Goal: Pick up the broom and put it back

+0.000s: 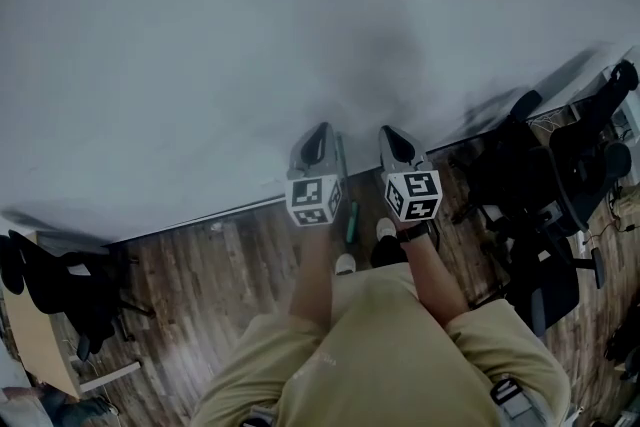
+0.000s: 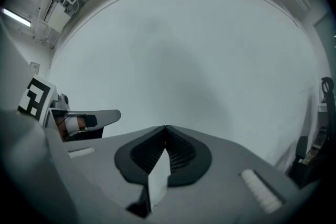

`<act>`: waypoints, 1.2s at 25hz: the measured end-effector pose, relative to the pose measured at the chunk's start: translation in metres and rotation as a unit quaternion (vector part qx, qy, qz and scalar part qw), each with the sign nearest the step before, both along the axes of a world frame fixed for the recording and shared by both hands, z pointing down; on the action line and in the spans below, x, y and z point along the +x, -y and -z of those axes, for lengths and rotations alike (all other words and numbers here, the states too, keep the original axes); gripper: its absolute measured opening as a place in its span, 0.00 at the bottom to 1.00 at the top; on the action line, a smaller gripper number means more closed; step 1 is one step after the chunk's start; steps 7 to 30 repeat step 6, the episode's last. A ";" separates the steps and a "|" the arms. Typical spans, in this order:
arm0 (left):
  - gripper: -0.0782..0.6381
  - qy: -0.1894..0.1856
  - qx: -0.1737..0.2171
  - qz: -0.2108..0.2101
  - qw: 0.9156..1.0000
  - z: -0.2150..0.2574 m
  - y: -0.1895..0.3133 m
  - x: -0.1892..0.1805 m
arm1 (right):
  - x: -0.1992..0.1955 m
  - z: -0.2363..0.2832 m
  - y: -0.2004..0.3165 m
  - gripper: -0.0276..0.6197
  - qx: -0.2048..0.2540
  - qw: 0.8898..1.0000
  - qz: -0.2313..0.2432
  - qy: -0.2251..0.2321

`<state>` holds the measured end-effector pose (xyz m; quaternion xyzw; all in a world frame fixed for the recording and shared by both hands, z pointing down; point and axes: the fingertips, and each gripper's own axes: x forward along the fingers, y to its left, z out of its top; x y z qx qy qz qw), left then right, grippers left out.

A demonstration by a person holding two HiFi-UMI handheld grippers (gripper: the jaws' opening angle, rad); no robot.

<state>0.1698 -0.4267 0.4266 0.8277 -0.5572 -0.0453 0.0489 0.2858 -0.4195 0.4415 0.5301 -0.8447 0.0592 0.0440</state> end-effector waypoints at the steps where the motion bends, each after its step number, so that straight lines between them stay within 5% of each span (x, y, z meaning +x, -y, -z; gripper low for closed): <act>1: 0.11 -0.004 -0.007 -0.001 1.000 -0.005 0.000 -0.003 | -0.002 -0.005 -0.003 0.05 -0.008 1.000 0.003 0.007; 6: 0.11 -0.018 -0.045 -0.051 0.998 -0.028 0.005 0.014 | -0.006 -0.034 -0.012 0.05 -0.047 0.999 -0.001 0.028; 30: 0.11 -0.018 -0.045 -0.051 0.998 -0.028 0.005 0.014 | -0.006 -0.034 -0.012 0.05 -0.047 0.999 -0.001 0.028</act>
